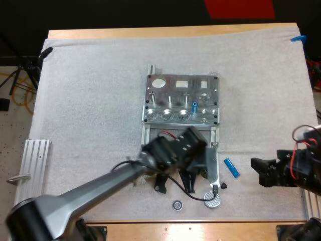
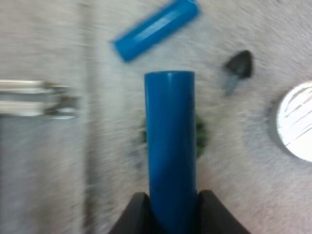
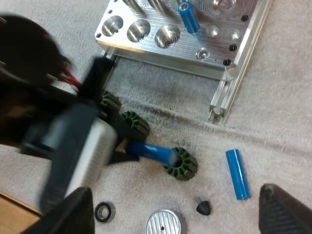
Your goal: Load cells from left to right
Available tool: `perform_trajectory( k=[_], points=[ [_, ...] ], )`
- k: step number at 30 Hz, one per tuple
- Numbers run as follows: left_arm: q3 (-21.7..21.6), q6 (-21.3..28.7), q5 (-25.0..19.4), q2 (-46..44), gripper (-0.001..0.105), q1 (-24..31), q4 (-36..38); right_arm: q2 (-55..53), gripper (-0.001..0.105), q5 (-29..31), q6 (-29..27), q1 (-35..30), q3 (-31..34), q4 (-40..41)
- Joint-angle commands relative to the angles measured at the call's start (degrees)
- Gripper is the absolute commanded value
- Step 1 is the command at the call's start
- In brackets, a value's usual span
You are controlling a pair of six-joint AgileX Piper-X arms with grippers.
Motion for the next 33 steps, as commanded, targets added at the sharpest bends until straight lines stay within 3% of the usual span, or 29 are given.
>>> perform_trajectory(
  k=[1, 9, 14, 27, 33],
  points=[
    [-0.46, -0.31, -0.96, -2.01, 0.000, 0.82, 0.90, 1.12, 0.068, 0.24, -0.38, -0.02, -0.55, -0.47],
    [-0.36, 1.86, -0.96, -12.91, 0.000, 3.82, 4.23, 7.80, 0.068, -3.40, -3.86, -0.02, -0.53, -4.66],
    [-0.28, 1.91, -1.45, -18.00, 0.000, 3.81, 5.49, 10.86, 0.062, -7.46, -4.14, -0.02, -0.53, -7.98],
    [-0.28, 2.49, -1.50, -28.11, 0.000, 3.81, 8.35, 17.53, 0.062, -33.38, -4.75, -0.02, -0.41, -16.20],
    [-0.28, 1.81, -1.85, -28.37, 0.000, 3.81, 8.13, 20.65, 0.062, -39.72, -4.53, -0.02, -0.41, -20.31]
  ],
)
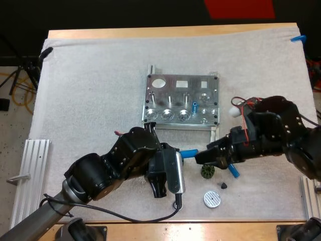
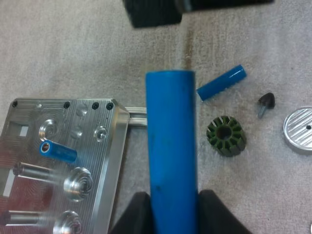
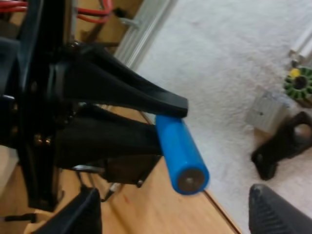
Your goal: Load cells from left to right
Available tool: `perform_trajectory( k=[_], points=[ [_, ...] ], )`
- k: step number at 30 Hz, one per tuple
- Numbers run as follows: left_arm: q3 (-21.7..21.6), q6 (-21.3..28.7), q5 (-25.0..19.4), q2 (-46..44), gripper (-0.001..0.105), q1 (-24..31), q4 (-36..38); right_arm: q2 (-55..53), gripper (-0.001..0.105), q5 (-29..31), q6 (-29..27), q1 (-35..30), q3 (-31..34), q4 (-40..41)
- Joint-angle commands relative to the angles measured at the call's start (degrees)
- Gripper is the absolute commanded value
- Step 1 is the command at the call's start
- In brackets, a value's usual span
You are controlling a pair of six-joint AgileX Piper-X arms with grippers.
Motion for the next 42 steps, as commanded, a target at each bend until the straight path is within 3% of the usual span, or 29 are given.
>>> perform_trajectory(
  k=[1, 6, 14, 22, 33, 36, 42],
  points=[
    [-0.28, -0.63, -0.54, -0.20, 0.000, 0.10, -0.33, 0.56, 0.062, -2.91, -0.64, -0.02, -0.24, -1.26],
    [-0.28, -0.63, -0.60, -0.20, 0.000, 0.10, -1.72, 3.08, 0.062, -8.04, -0.64, -0.02, -0.24, -2.56],
    [-0.28, -0.71, -0.41, -0.08, 0.000, 0.10, -4.84, 3.79, 0.062, -8.97, -0.64, -0.02, -0.18, -3.72],
    [-0.28, -1.56, 2.76, -0.08, 0.000, 0.10, -6.72, 3.84, 0.061, -8.75, -0.64, -0.02, -0.18, -4.06],
    [-0.28, -1.56, 3.36, -0.08, 0.000, 0.10, -6.72, 3.84, 0.008, -8.45, -0.64, -0.02, -0.18, -4.06],
    [-0.28, -1.56, 3.33, -0.08, 0.000, 0.10, -6.72, 3.84, 0.000, -8.33, -0.64, -0.02, -0.18, -4.06],
    [-0.28, -1.56, 3.21, -0.08, 0.002, 0.10, -6.48, 3.84, 0.000, -7.16, -0.64, -0.02, -0.18, -4.27]
  ],
)
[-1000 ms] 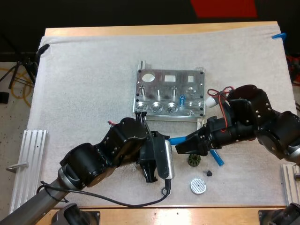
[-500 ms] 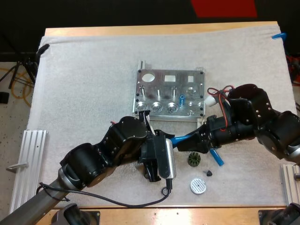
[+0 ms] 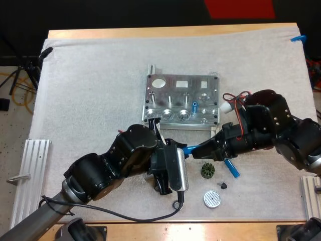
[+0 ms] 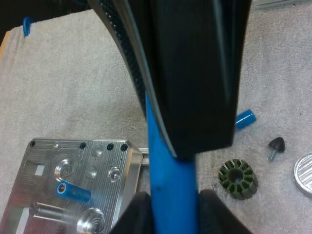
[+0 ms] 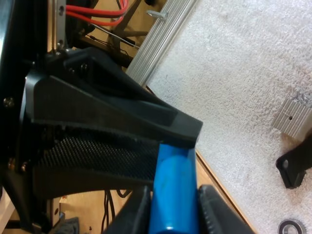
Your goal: Load cells from left to right
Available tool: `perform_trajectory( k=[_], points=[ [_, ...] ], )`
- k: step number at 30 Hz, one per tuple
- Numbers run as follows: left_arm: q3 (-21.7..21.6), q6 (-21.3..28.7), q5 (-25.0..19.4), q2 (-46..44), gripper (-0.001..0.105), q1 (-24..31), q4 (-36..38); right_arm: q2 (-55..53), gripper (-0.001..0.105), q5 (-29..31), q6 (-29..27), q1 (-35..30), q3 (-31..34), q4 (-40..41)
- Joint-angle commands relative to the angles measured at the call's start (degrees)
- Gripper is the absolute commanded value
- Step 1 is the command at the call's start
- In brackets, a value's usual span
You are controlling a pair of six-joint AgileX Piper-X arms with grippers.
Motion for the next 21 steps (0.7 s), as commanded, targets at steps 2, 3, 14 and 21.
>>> perform_trajectory(
  k=[2, 3, 14, 21],
  points=[
    [-0.28, -0.77, -0.24, -0.08, 0.009, 0.10, -0.38, -0.22, 0.000, -1.09, -0.64, -0.02, -0.18, -1.32],
    [-0.28, -0.77, -0.67, -0.08, 0.017, 0.10, -0.38, -0.22, 0.000, -1.01, -0.64, -0.02, -0.18, -1.71],
    [-0.28, -5.04, -6.37, -1.07, 0.065, 0.10, 1.68, -0.22, 0.000, 4.80, 2.65, -0.02, -0.18, -2.46],
    [-0.28, -9.96, -10.96, -6.50, 0.064, 0.10, 2.82, 0.23, 0.000, 13.34, 3.74, -0.02, -0.38, -2.89]
  ],
)
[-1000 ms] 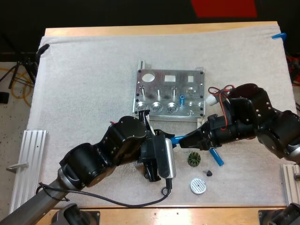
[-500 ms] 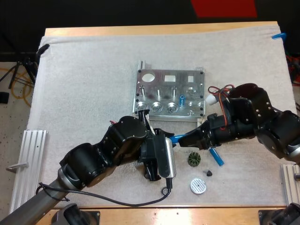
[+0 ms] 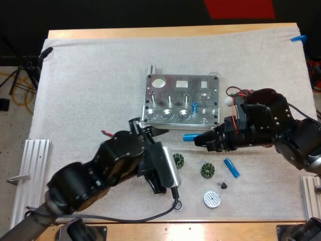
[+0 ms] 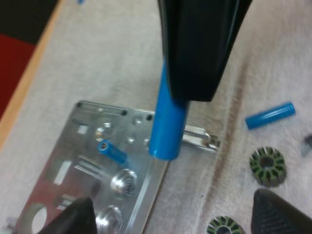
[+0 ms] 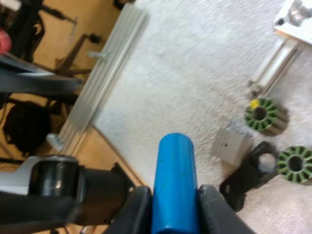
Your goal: Load cells from left to right
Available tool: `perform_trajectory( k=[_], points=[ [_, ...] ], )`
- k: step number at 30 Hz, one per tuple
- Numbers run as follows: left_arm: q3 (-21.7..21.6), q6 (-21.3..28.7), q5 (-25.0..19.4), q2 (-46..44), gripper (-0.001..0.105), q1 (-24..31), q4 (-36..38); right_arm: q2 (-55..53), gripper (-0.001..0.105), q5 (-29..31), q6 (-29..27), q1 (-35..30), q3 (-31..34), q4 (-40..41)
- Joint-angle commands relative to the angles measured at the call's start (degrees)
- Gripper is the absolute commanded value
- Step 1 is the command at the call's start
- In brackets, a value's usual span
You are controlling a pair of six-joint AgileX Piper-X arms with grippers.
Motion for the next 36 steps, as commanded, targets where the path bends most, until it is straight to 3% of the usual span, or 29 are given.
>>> perform_trajectory(
  k=[1, 7, 12, 24, 29, 36],
  points=[
    [-0.43, -2.66, -2.28, -1.06, 0.064, 0.10, 0.33, 0.30, 0.000, 1.62, -0.12, -0.02, -0.62, -0.73],
    [3.45, -9.64, -6.80, -4.92, 0.064, 0.10, 0.39, 5.03, 0.000, 7.91, -0.51, -0.02, -5.57, 0.41],
    [8.64, -12.63, -9.37, -7.26, 0.064, 0.10, -4.44, 12.24, 0.000, 19.16, -6.35, -0.02, -13.84, 8.13],
    [8.84, -15.23, -9.37, -7.14, 0.064, 0.10, -6.01, 28.78, 0.000, 31.67, -14.35, -0.02, -28.09, 20.84],
    [8.84, -16.35, -9.22, -7.14, 0.064, 0.10, -6.01, 34.29, 0.000, 37.43, -17.59, -0.02, -30.82, 23.18],
    [8.84, -16.46, -8.79, -7.14, 0.064, 0.10, -6.01, 39.00, 0.000, 38.94, -19.77, -0.32, -31.78, 23.26]
  ],
)
